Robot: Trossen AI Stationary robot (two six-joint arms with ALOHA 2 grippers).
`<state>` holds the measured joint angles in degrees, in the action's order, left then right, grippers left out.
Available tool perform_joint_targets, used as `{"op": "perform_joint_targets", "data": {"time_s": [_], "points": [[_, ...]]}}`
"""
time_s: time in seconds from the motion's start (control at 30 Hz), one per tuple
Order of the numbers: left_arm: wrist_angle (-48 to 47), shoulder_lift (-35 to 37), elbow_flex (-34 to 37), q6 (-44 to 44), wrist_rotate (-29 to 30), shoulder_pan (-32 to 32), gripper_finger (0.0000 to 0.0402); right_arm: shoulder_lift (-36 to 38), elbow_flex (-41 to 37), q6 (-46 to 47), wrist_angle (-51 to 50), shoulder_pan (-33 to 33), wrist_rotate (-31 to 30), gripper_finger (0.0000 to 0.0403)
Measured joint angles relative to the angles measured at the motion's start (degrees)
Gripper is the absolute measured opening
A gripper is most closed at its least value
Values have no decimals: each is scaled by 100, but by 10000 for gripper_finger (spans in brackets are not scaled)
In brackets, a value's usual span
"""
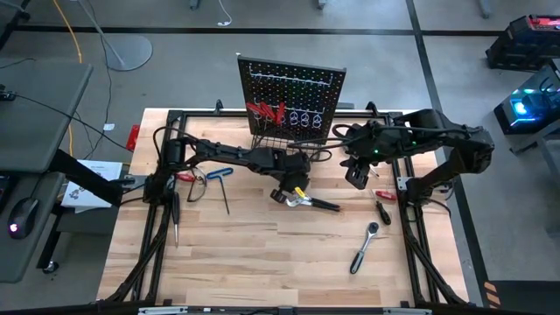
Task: Hang tools onto peg board
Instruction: Hang the top red allen wrench on the pegboard
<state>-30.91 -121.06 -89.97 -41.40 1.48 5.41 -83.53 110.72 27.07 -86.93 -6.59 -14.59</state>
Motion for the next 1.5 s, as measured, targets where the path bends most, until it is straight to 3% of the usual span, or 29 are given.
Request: {"op": "perform_joint_targets", "data": {"time_s": [0.1, 0.63, 0.7, 0.83, 0.97, 1.27, 1.5], "points": [[-162, -12, -22, -85, -412, 19, 90, 0, 0, -11, -14, 0, -2, 158], [50, -581, -53, 66, -303, 88, 88, 0, 0, 38, -4, 0, -4, 158], [-55, -640, -57, 250, -284, 77, 77, 0, 0, 116, -2, 0, -3, 158], [-263, -630, -52, 728, -246, 23, 12, 0, 0, 134, 0, -55, -5, 158], [-423, -424, -18, 1344, -226, 4, 4, 0, 0, 57, 15, -121, -39, 158], [-681, 1049, 17, 2520, -788, -18, 1, 85, 0, -573, 204, -212, -432, 158], [-614, 2850, 214, 3312, -1467, -15, 1, 168, 0, -1535, 950, -208, -245, 158]]}}
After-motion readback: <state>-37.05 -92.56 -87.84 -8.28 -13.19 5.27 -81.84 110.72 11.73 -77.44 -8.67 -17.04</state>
